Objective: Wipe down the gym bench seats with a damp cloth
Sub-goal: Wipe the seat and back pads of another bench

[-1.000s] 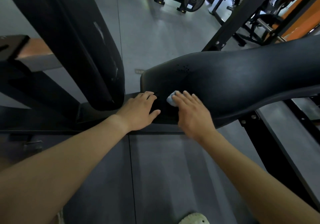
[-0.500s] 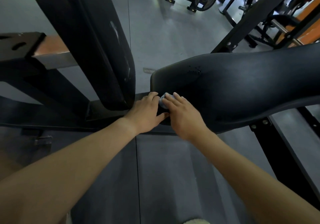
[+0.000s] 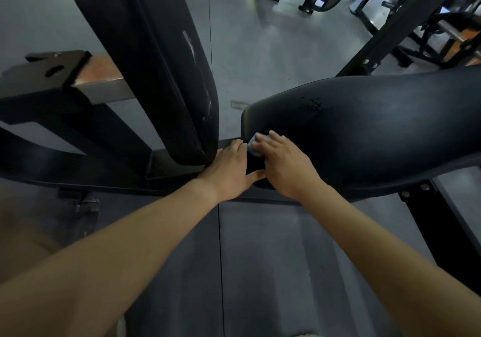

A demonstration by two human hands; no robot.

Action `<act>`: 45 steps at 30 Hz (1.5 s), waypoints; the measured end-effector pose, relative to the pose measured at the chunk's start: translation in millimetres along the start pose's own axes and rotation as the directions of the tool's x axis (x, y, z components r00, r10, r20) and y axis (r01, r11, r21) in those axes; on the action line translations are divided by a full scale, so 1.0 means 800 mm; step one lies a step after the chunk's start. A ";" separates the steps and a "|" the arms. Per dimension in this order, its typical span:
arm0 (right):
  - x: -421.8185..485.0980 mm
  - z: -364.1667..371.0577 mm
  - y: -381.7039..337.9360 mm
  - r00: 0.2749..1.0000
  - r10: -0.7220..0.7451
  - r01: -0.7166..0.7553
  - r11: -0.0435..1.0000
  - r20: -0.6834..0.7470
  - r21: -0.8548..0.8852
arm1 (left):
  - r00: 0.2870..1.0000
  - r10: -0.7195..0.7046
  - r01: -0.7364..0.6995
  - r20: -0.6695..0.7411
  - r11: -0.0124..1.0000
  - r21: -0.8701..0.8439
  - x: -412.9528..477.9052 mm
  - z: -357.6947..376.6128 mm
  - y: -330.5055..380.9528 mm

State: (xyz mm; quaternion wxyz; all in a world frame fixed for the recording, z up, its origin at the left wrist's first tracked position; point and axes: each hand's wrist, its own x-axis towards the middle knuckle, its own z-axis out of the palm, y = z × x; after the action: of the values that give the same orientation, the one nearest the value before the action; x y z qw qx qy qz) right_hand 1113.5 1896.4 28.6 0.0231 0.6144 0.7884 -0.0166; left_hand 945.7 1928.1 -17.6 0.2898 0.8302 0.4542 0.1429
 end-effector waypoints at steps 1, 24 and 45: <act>-0.012 0.001 0.000 0.999 -0.036 0.036 0.999 0.017 -0.010 | 1.000 -0.003 0.003 0.000 1.000 -0.011 0.002 0.001 -0.002; -0.030 -0.009 0.019 0.997 0.069 -0.073 0.993 -0.043 -0.096 | 0.993 -0.044 0.064 0.106 0.981 -0.186 0.002 -0.003 -0.012; -0.128 0.003 0.040 0.878 0.142 -0.266 0.939 -0.457 -0.218 | 0.991 0.102 -0.105 0.083 0.994 0.034 -0.012 -0.008 0.020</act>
State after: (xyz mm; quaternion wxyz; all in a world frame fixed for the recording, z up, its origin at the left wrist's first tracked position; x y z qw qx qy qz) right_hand 1169.5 1805.2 32.1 -0.0671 0.6736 0.6983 0.2327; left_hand 947.7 1915.5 -2.9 0.2844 0.8630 0.4012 0.1153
